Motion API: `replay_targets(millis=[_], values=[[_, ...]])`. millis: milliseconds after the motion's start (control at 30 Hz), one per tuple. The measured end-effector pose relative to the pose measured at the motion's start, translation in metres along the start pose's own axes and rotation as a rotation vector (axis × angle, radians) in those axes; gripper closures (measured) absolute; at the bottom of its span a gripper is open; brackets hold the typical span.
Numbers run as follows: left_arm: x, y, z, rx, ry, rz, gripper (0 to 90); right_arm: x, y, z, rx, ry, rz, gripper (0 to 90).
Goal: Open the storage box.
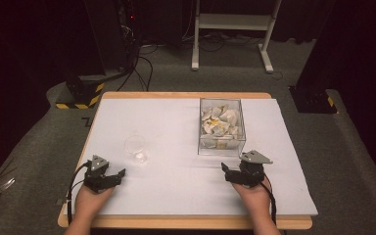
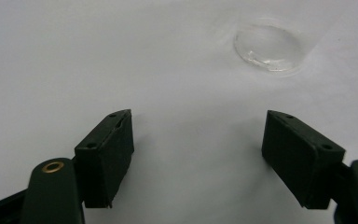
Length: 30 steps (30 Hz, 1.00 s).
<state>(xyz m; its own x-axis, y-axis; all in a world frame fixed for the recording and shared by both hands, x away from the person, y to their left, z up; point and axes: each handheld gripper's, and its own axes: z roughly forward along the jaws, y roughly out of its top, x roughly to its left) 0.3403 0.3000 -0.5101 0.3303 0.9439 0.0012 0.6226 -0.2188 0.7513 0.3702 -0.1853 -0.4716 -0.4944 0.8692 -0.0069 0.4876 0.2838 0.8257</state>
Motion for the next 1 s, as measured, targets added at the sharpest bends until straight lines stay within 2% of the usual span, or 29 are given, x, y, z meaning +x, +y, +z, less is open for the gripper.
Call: replay_targets(millis=[100,300,467,600,1000], values=[[0.0,0.0,0.0,-0.001,0.0,0.0,25.2,0.001,0.001,0.001,-0.004,0.003,-0.008,12.9],[0.0,0.0,0.0,0.0,0.0,0.0,25.2,-0.002,0.005,0.002,-0.026,0.018,0.014,15.8],[0.0,0.0,0.0,0.0,0.008,0.007,25.3,-0.003,0.013,0.008,-0.047,0.026,0.02,17.9],[0.0,0.0,0.0,0.0,0.008,0.006,25.3,0.0,0.018,0.015,-0.051,0.034,0.006,18.6],[-0.001,0.0,0.0,-0.002,0.011,0.008,25.3,-0.002,0.029,0.023,-0.087,0.04,0.03,21.9]])
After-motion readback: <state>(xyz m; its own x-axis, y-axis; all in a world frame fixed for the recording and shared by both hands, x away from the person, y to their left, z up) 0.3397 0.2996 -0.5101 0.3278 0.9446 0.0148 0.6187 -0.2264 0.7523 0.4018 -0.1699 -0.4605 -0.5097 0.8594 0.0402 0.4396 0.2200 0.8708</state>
